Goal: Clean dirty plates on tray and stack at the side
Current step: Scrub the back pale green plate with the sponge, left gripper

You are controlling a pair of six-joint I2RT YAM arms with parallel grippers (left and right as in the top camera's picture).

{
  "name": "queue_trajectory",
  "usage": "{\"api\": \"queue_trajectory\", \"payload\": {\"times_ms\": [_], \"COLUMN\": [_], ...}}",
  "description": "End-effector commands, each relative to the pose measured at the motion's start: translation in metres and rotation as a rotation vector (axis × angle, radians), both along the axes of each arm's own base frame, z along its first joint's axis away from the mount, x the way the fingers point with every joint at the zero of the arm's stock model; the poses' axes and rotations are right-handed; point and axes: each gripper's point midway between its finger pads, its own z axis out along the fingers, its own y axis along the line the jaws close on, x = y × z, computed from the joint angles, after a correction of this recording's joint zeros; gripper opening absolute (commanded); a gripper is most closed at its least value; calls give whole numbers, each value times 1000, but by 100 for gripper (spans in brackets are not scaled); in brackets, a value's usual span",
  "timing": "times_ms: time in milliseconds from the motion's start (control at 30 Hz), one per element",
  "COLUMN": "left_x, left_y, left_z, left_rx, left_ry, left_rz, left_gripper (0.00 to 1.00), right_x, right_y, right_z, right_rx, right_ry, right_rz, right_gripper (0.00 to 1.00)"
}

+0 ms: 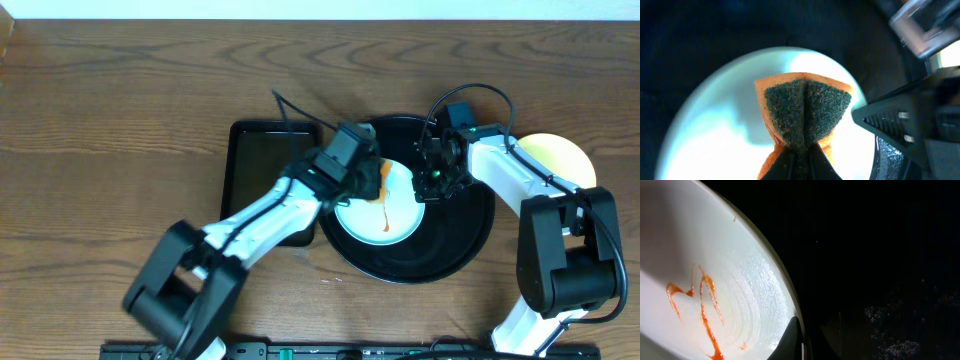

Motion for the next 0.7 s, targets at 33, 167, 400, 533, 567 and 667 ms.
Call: {"api": "queue_trajectory", "payload": {"times_ms": [33, 167, 400, 533, 567, 667], "left_x": [-19, -37, -44, -11, -3, 12], "left_y": [-33, -46, -44, -11, -3, 15], "left_z": [-9, -24, -51, -58, -58, -59], "left_rx": [-82, -73, 0, 138, 156, 174], "left_ry": [92, 141, 148, 34, 16, 10], "left_rz": [-34, -63, -71, 73, 103, 161], "left_gripper": [8, 8, 8, 8, 8, 8], "right_x": [-11, -12, -12, -13, -14, -14], "right_y": [-3, -3, -3, -3, -3, -3], "right_z": [-9, -9, -9, -9, -9, -9], "right_rx": [-21, -21, -21, -22, -23, -23], "right_ry": [33, 34, 35, 41, 42, 42], "right_rz": [8, 8, 8, 8, 8, 8], "right_gripper": [1, 1, 1, 1, 1, 1]}}
